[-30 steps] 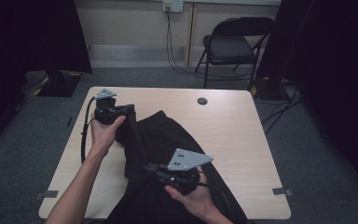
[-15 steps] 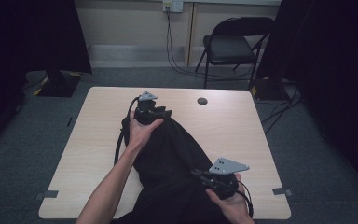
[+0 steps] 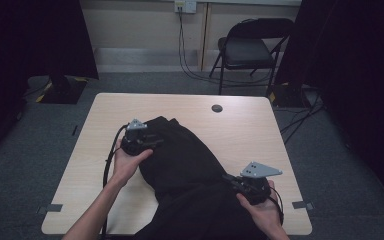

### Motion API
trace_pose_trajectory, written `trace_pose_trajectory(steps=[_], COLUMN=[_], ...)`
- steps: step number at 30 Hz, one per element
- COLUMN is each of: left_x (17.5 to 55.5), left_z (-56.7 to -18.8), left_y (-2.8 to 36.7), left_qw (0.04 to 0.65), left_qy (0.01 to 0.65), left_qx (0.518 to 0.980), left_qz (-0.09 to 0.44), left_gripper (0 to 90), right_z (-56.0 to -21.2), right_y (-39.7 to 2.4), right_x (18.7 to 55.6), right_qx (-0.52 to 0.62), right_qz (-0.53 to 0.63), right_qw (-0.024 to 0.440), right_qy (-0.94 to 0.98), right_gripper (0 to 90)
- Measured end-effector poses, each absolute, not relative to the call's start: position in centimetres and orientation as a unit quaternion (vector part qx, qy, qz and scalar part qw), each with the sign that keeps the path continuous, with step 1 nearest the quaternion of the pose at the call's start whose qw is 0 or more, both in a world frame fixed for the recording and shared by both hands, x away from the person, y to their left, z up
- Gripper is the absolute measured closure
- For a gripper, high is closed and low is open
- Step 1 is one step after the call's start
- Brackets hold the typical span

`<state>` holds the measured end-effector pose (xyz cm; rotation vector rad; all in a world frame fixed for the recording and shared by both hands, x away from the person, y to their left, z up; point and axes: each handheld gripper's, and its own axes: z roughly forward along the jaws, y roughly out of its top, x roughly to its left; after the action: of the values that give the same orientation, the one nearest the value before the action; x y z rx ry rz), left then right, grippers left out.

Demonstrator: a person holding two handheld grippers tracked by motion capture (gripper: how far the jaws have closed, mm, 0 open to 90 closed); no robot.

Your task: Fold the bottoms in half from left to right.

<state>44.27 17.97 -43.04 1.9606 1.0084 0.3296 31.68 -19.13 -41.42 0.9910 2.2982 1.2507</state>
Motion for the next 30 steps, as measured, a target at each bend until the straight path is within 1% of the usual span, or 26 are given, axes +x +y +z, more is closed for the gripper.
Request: trace_pose_trajectory(steps=[5, 7, 9, 10, 11, 12, 13, 15, 17, 19, 21, 23, 25, 27, 29, 30], left_x=[42.3, 41.8, 41.5, 41.4, 41.2, 41.1, 41.1, 41.1, 41.3, 41.7, 42.2, 42.8, 43.7, 44.8, 45.5, 45.9], left_z=[-45.3, -46.3, -47.1, -47.4, -47.7, -48.1, -48.3, -49.0, -49.2, -49.1, -49.2, -49.5, -49.4, -49.4, -49.6, -49.6], left_y=[18.7, 18.9, 18.9, 18.7, 18.3, 17.9, 17.6, 17.0, 16.8, 16.5, 16.5, 16.7, 17.0, 17.0, 17.1, 17.0], left_qw=[0.419, 0.412, 0.415, 0.408, 0.397, 0.389, 0.381, 0.361, 0.362, 0.351, 0.353, 0.363, 0.361, 0.355, 0.361, 0.363], left_qy=[0.400, 0.405, 0.409, 0.405, 0.395, 0.385, 0.380, 0.376, 0.376, 0.363, 0.362, 0.369, 0.374, 0.386, 0.396, 0.395], left_qx=[0.806, 0.808, 0.807, 0.813, 0.823, 0.832, 0.838, 0.847, 0.844, 0.852, 0.851, 0.842, 0.841, 0.837, 0.828, 0.828], left_qz=[0.119, 0.116, 0.097, 0.092, 0.095, 0.091, 0.092, 0.104, 0.123, 0.140, 0.143, 0.151, 0.151, 0.156, 0.165, 0.165], left_gripper=[58.0, 58.1, 58.1, 58.5, 59.2, 59.2, 59.1, 57.5, 58.9, 59.3, 59.3, 59.5, 59.6, 59.9, 59.8, 59.8], right_z=[-45.2, -46.3, -47.0, -47.2, -47.0, -46.7, -46.4, -46.0, -45.6, -45.8, -46.3, -47.0, -47.7, -48.3, -48.8, -48.9], right_y=[-20.1, -20.4, -20.1, -19.7, -19.5, -19.2, -19.0, -18.8, -18.2, -16.7, -14.7, -12.7, -10.9, -9.5, -8.5, -8.1], right_x=[30.2, 29.7, 29.5, 29.3, 29.3, 29.5, 29.9, 30.8, 31.5, 32.4, 33.1, 33.9, 34.6, 34.9, 35.0, 35.0], right_qx=[0.359, 0.366, 0.363, 0.350, 0.341, 0.329, 0.343, 0.351, 0.346, 0.324, 0.300, 0.287, 0.272, 0.261, 0.254, 0.251], right_qz=[0.374, 0.349, 0.319, 0.308, 0.316, 0.333, 0.341, 0.360, 0.377, 0.386, 0.384, 0.380, 0.376, 0.368, 0.363, 0.363], right_qw=[0.146, 0.124, 0.091, 0.097, 0.098, 0.105, 0.124, 0.134, 0.137, 0.125, 0.116, 0.102, 0.081, 0.072, 0.067, 0.072], right_qy=[0.843, 0.854, 0.871, 0.879, 0.880, 0.877, 0.867, 0.854, 0.848, 0.854, 0.865, 0.874, 0.882, 0.889, 0.894, 0.895], right_gripper=[89.3, 89.2, 88.6, 86.5, 82.0, 73.2, 64.9, 64.6, 64.1, 63.6, 62.7, 61.5, 59.9, 59.6, 57.5, 56.6])
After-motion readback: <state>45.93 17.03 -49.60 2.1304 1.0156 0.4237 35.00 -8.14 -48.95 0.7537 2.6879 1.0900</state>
